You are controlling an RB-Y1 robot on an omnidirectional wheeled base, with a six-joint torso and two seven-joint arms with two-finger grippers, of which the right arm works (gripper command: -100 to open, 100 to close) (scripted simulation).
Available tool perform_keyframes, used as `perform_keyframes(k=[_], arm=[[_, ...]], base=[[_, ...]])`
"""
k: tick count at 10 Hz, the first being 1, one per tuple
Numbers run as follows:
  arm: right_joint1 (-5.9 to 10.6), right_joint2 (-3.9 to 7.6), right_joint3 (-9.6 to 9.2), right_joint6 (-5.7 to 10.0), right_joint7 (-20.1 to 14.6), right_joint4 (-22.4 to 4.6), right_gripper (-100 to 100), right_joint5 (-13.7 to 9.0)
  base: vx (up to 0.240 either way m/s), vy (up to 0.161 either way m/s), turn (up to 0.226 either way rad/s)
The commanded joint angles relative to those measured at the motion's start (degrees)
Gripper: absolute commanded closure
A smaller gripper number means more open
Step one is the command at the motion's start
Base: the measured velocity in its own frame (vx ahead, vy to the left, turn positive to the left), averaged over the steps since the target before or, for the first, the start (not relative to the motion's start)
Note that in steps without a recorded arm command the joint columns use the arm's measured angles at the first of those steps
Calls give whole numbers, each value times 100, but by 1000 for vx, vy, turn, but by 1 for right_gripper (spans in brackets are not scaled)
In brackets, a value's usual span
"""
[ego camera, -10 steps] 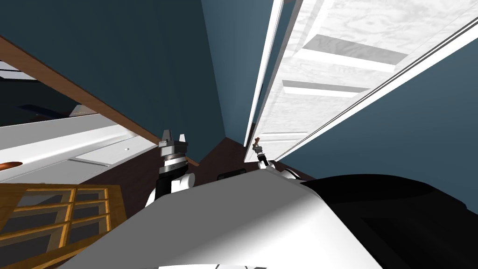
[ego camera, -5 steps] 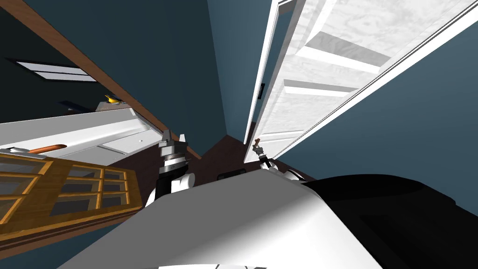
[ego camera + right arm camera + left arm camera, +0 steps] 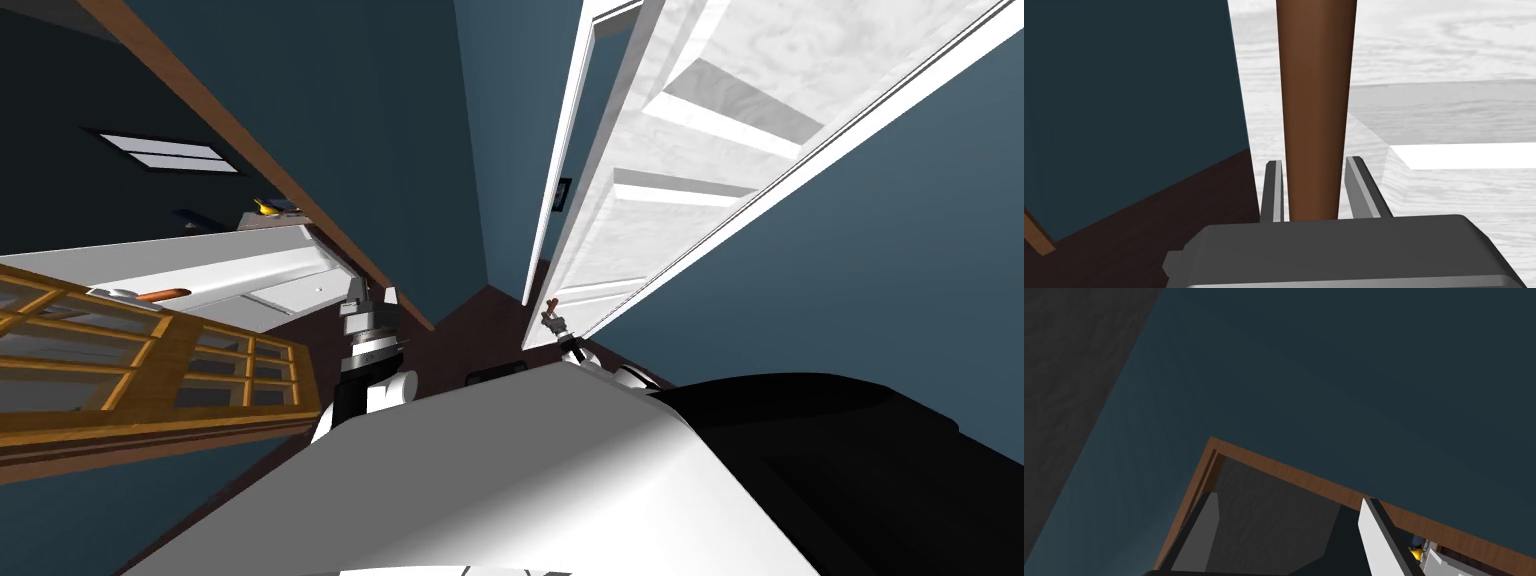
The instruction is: Pull the door open
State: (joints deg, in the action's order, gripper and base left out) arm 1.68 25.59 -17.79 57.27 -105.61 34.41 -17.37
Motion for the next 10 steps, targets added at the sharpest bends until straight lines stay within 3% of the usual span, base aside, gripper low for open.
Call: perform_keyframes(k=[1,4,5,6,10], arm=[[-113,88,-110,154,-140,-17,100,87],[-239,259,-274,420,-374,-27,100,223],[-210,216,-243,372,-315,-14,100,197],[-286,280,-308,535,-400,-66,100,244],[-427,432,-431,887,-570,-163,100,331]], base=[[-216,-104,112],[-202,-79,93],[-96,-18,13],[-126,-50,165],[-198,-88,128]])
